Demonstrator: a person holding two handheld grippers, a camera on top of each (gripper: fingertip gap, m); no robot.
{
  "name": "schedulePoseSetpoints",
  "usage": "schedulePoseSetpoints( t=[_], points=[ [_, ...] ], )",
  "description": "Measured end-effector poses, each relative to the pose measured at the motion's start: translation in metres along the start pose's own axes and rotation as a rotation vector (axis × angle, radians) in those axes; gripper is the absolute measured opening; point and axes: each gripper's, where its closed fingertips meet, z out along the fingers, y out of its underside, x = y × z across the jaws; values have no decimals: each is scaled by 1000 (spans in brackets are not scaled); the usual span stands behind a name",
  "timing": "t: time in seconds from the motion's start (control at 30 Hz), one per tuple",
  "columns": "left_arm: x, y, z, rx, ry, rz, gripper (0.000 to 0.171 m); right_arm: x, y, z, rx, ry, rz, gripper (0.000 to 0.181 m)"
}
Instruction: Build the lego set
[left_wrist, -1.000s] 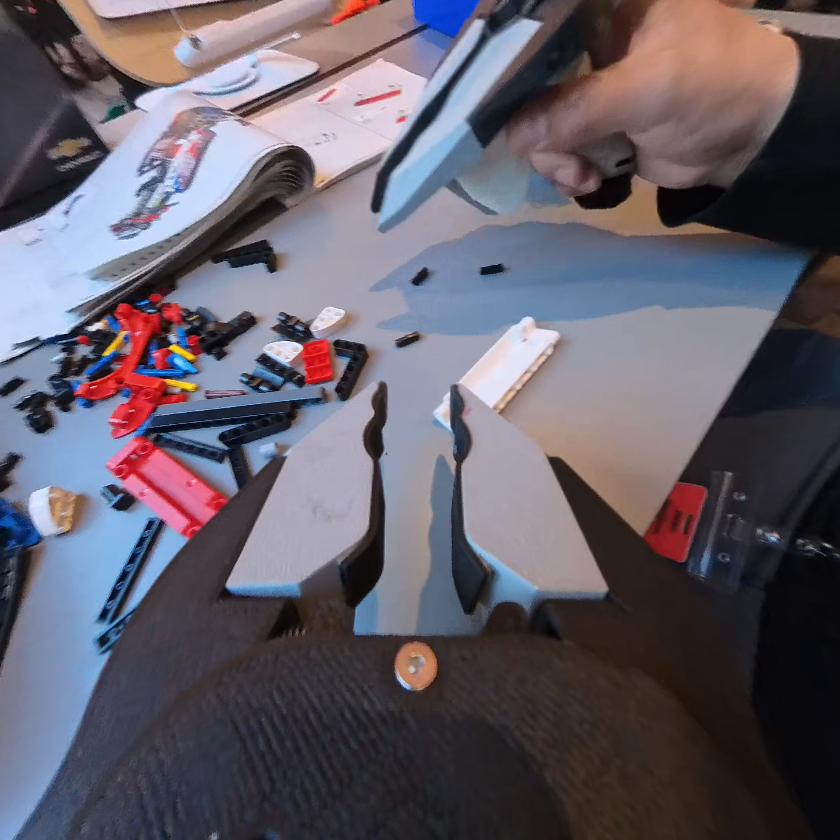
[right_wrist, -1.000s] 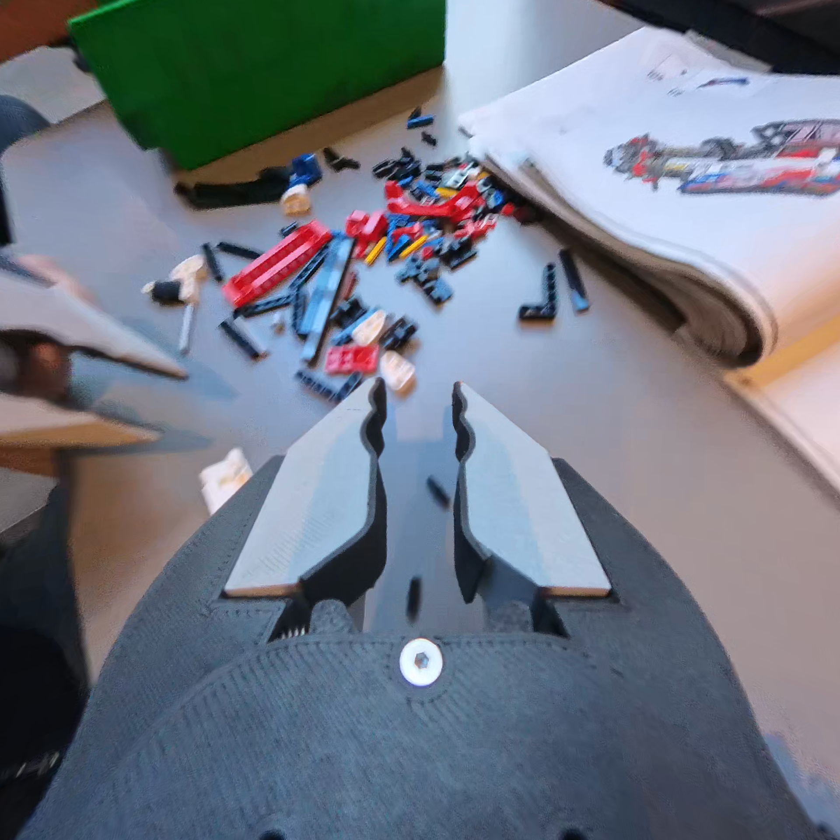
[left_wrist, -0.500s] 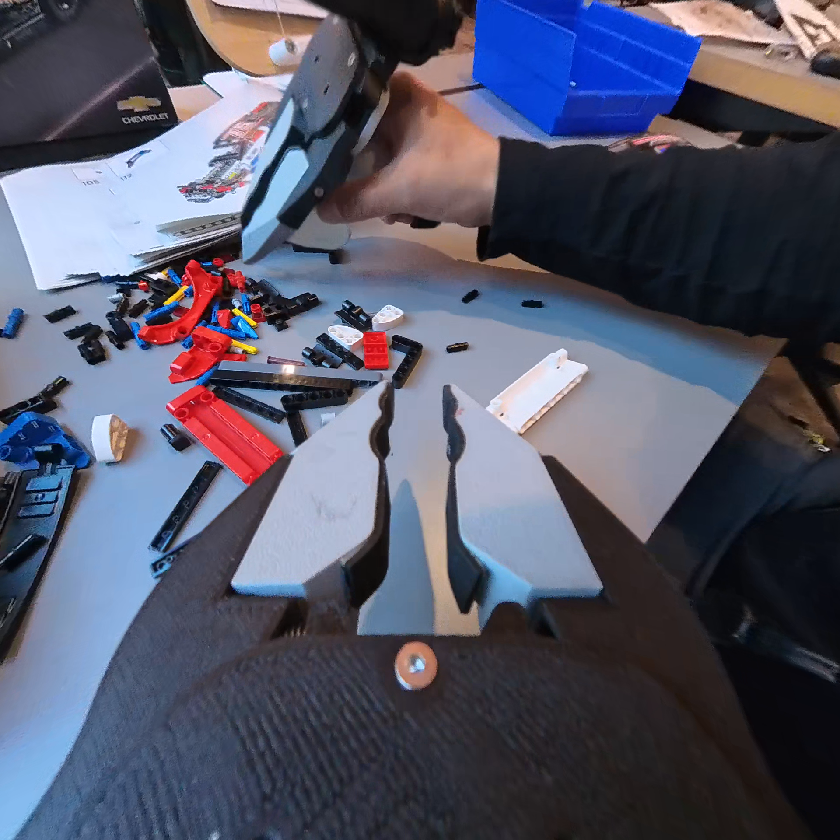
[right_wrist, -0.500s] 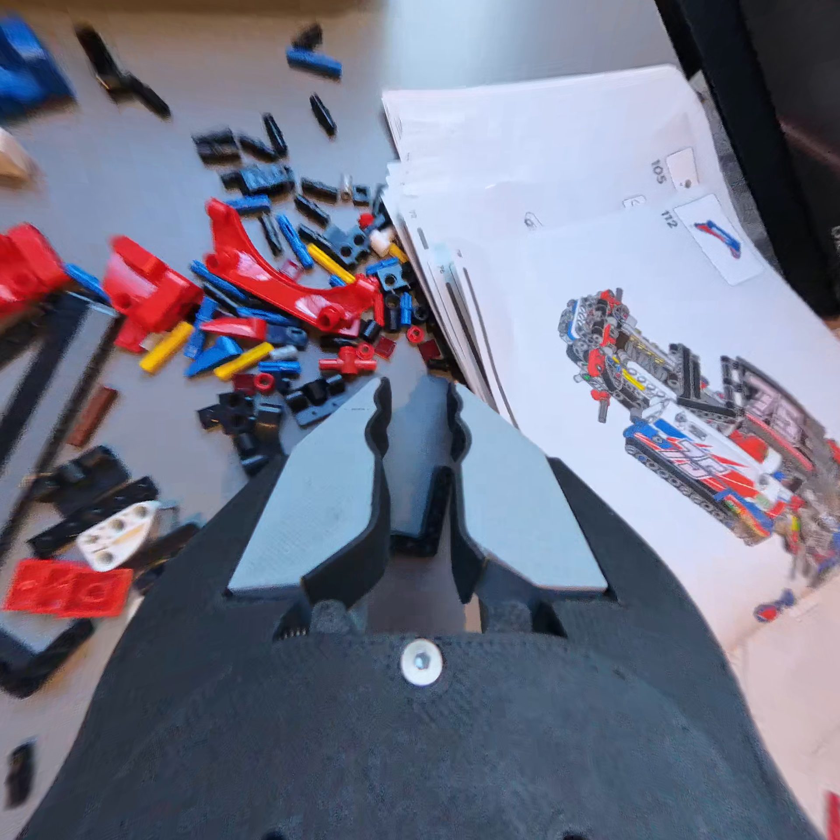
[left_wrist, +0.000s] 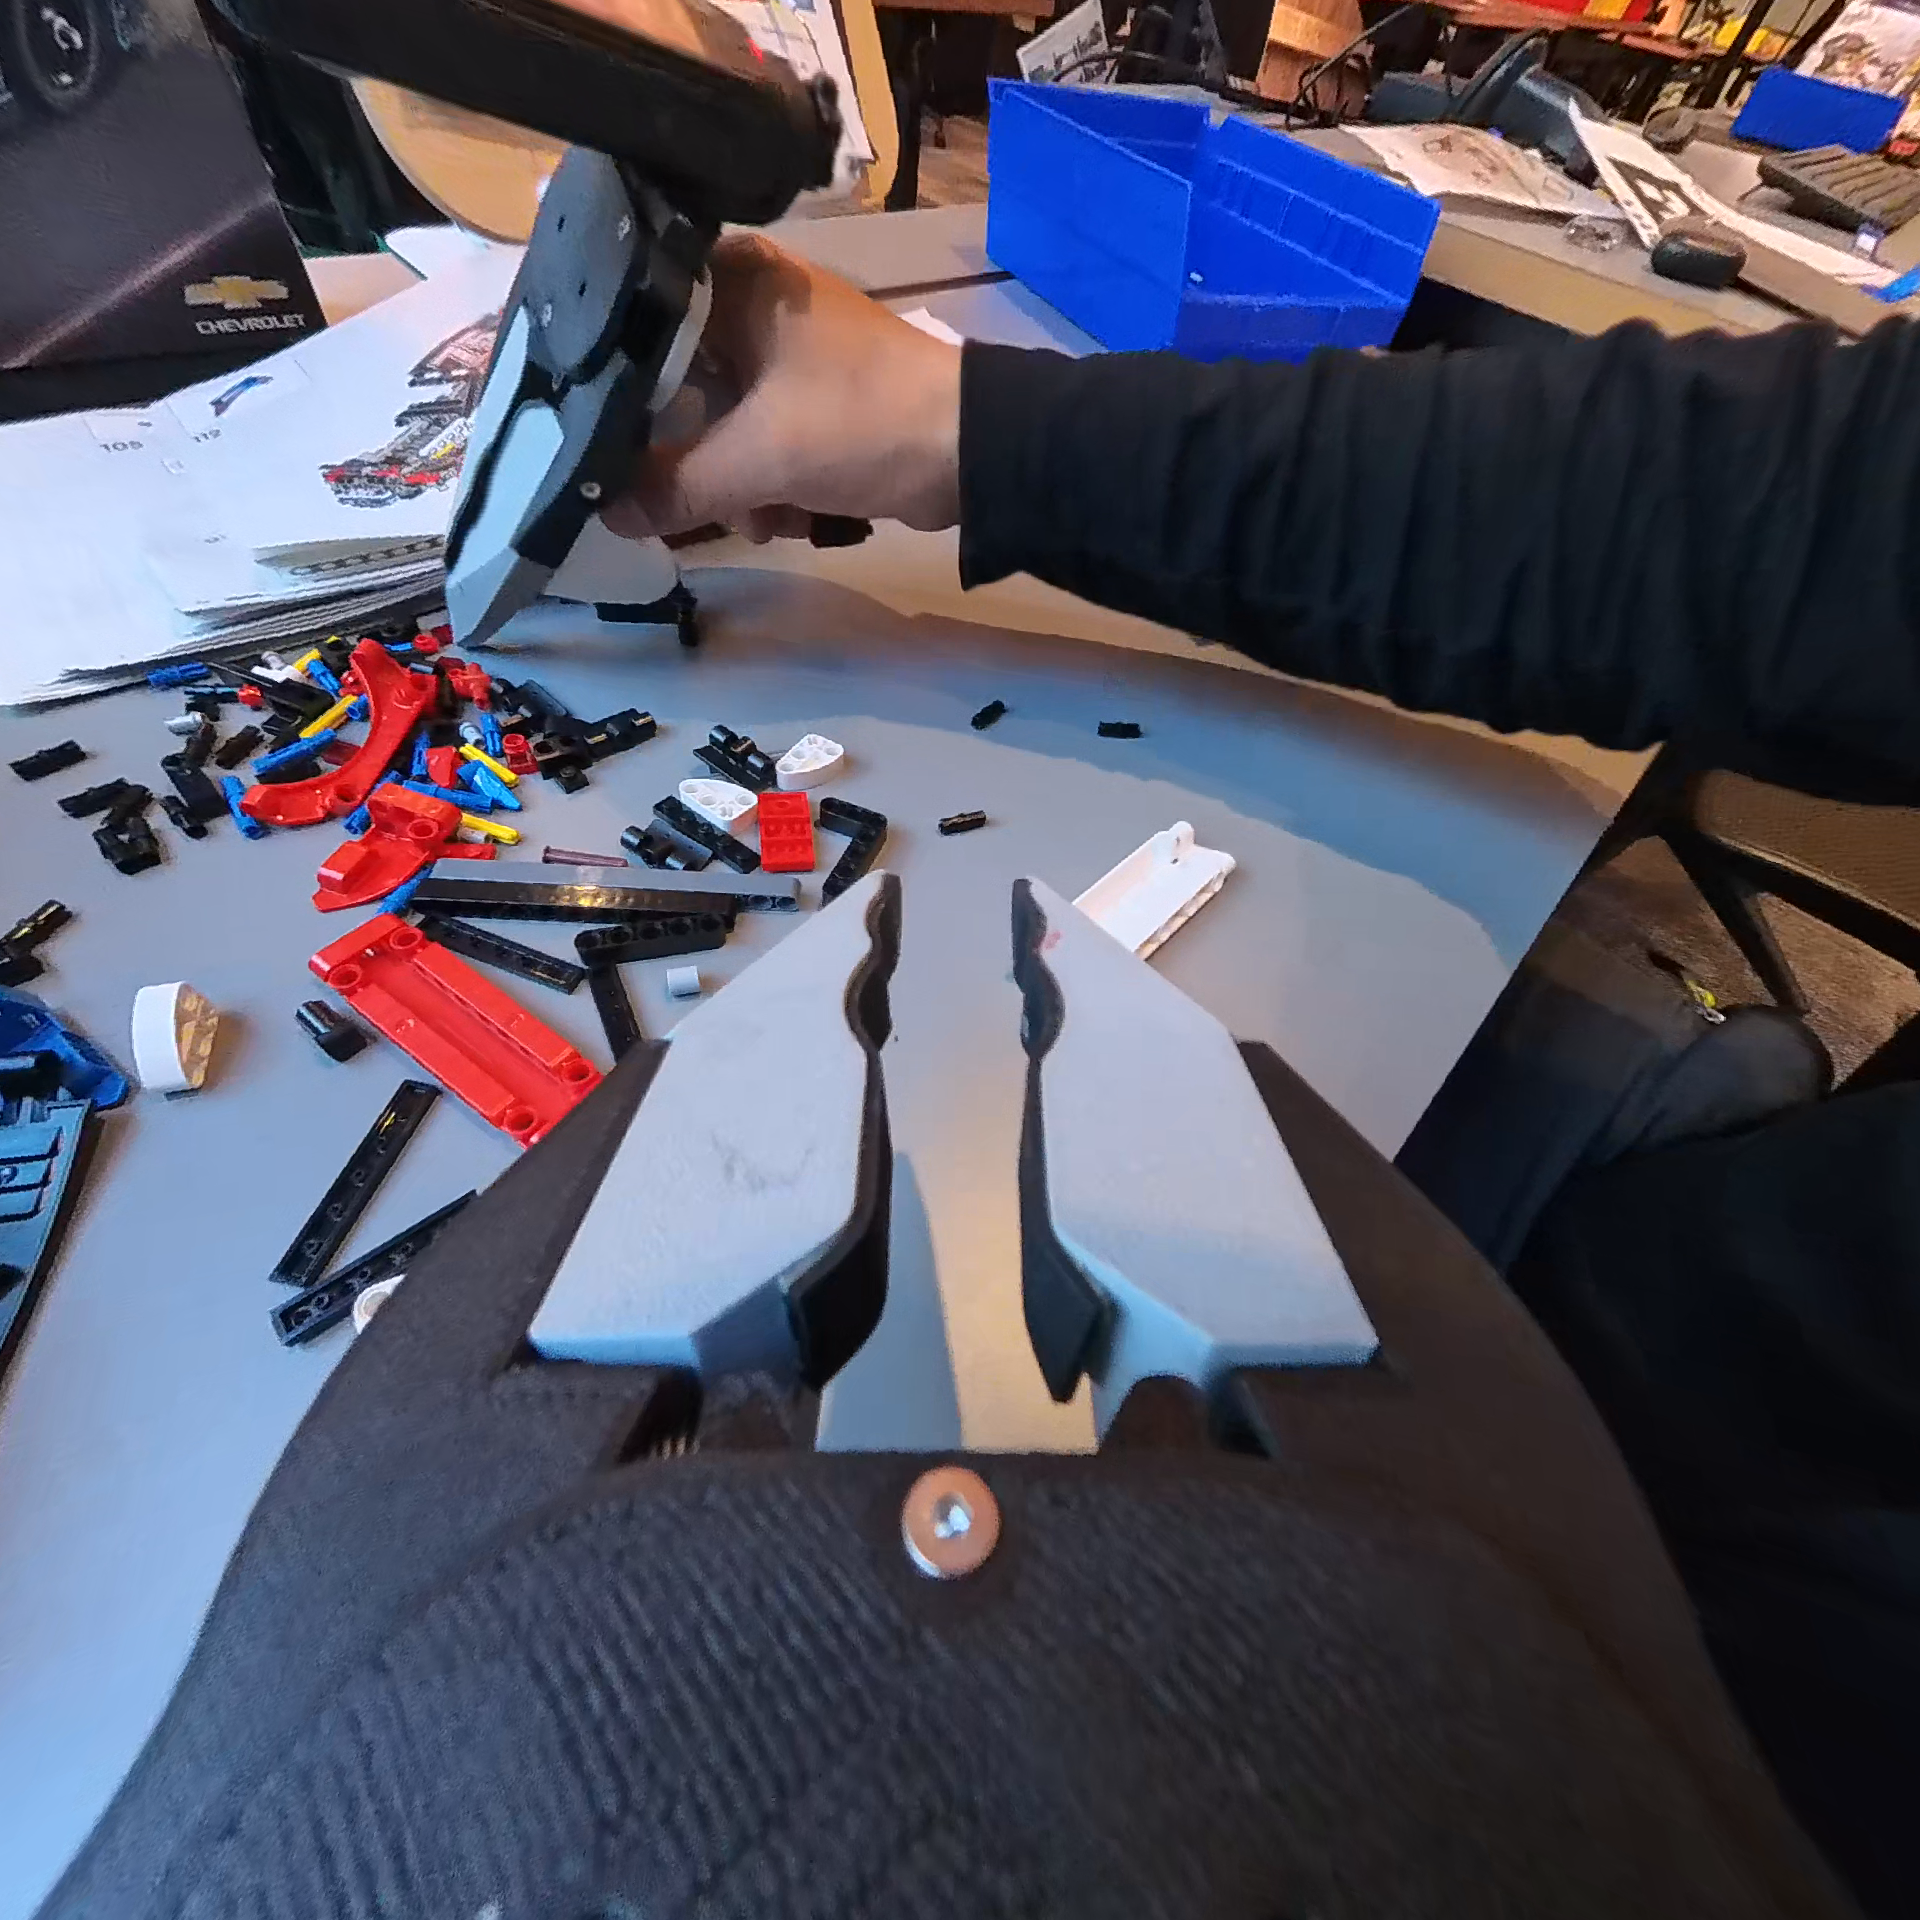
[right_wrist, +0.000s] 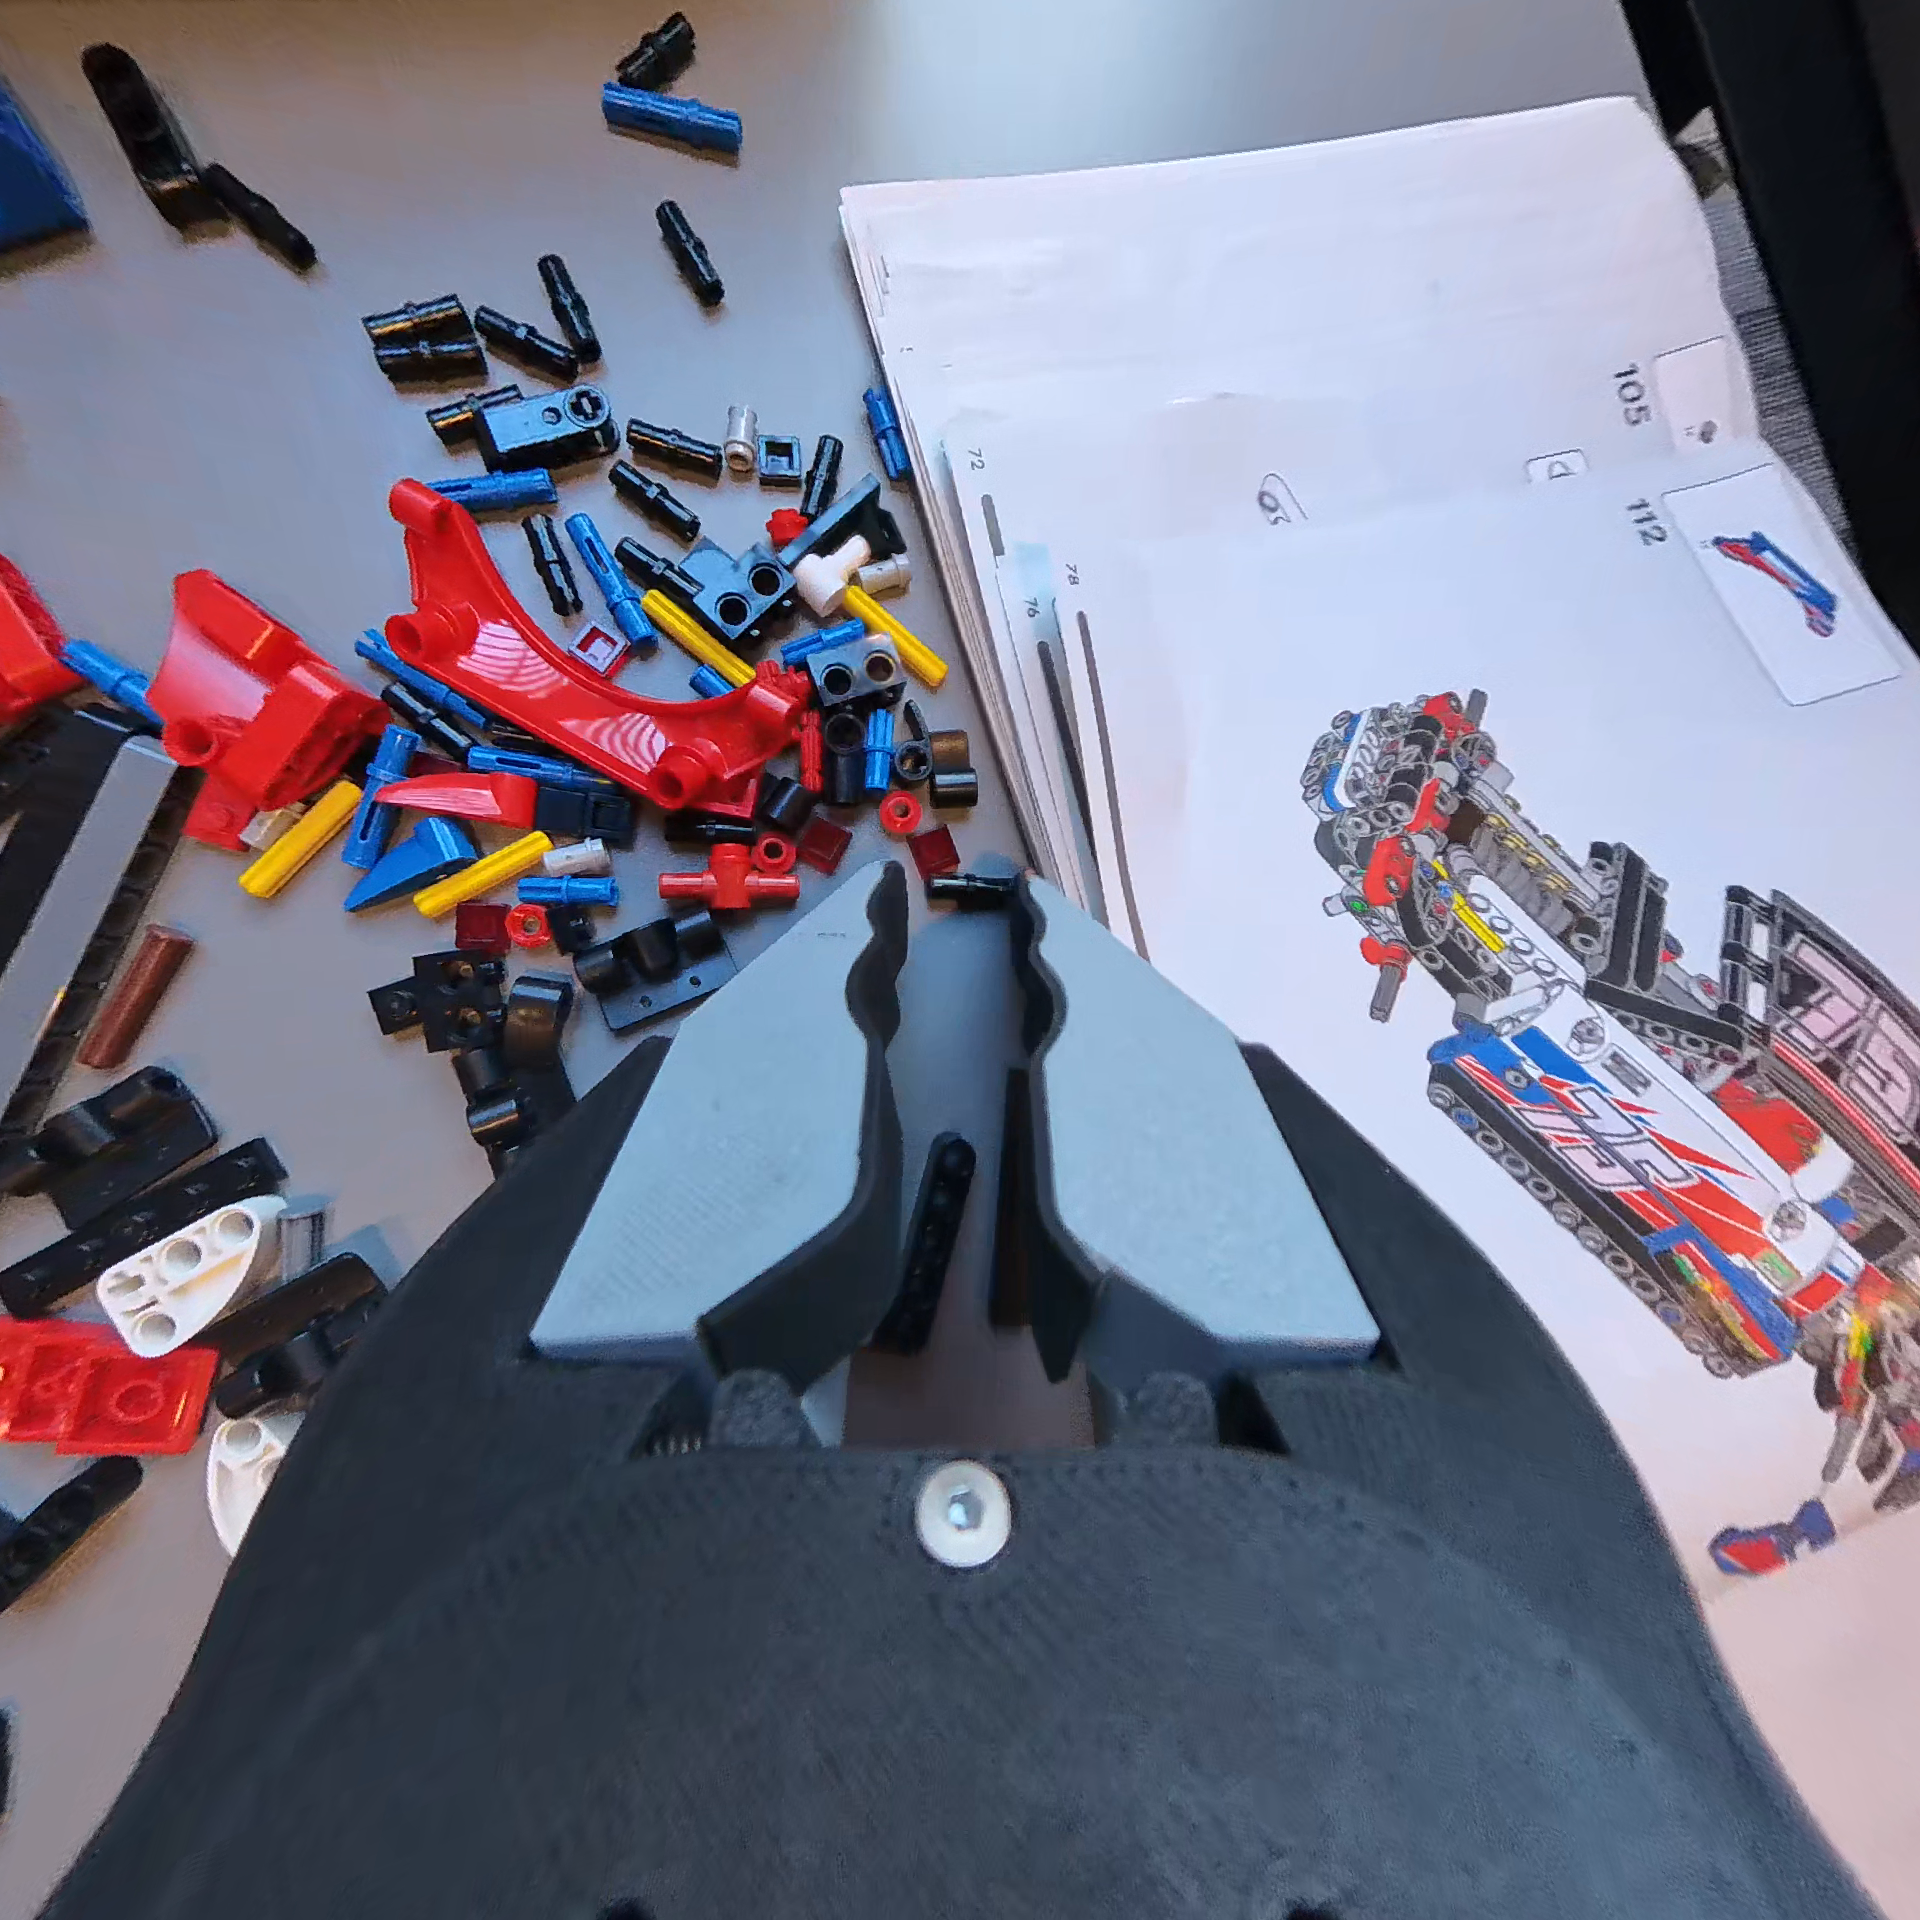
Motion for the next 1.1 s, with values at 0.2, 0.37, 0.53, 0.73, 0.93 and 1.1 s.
schedulePoseSetpoints(
  t=[0.2, 0.37, 0.53, 0.73, 0.93, 1.1],
  points=[
    [1, 1, 1, -6, 4, 4, 18, -3, 0, 1, -32, -111, 20, 13],
    [1, 3, 2, -12, 5, 4, 18, -10, 13, -9, -71, -119, -69, 13],
    [1, 5, 4, -20, 8, 4, 18, -33, 30, -42, -71, -143, -144, 13],
    [2, 9, 6, -39, 15, 5, 18, -81, 66, -101, -81, -180, -210, 13],
    [5, 15, 13, -71, 13, 26, 18, -113, 105, -114, -104, -182, -165, 13],
    [4, 30, 23, -134, 0, 51, 18, -134, 127, -128, -100, -141, -186, 13]
  ],
)
